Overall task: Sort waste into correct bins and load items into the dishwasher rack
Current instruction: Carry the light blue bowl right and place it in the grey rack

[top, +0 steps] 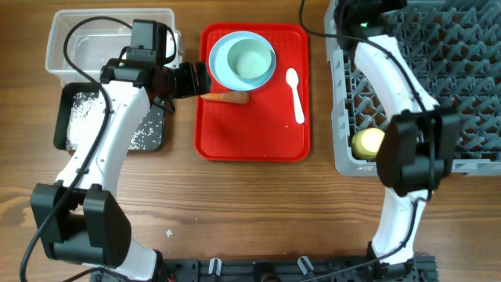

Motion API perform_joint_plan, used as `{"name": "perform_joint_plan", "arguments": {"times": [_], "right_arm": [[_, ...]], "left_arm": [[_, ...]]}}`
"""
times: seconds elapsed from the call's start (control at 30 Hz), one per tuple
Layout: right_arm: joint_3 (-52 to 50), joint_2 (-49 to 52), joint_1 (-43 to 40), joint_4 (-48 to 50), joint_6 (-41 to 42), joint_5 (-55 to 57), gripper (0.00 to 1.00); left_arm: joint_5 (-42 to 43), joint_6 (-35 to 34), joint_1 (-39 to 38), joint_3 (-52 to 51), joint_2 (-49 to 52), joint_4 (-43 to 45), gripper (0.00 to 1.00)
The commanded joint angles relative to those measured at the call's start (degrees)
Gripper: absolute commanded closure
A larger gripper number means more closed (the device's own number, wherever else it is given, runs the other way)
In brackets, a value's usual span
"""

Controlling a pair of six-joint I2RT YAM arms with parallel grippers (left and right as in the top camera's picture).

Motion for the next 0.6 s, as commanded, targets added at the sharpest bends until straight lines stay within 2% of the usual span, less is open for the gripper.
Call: {"name": "perform_joint_plan", "arguments": {"times": [0.0, 0.2, 0.57], "right_arm": [[0.68, 4.46, -0.66, 6.58, -6.95, 0.92, 0.96], [0.68, 7.85, -0.66, 6.73, -7.78, -0.76, 0.96], [0.68, 8.68, 0.46, -0.98, -6.69, -0.63, 0.95]], "left_arm": [[-0.13, 0.11, 0.31, -0.04, 0.13, 0.13, 0.00], [-0.13, 0.11, 0.31, -0.04, 0.13, 0.13, 0.00], [-0.13, 0.11, 0.31, -0.04, 0.13, 0.13, 0.00]]}}
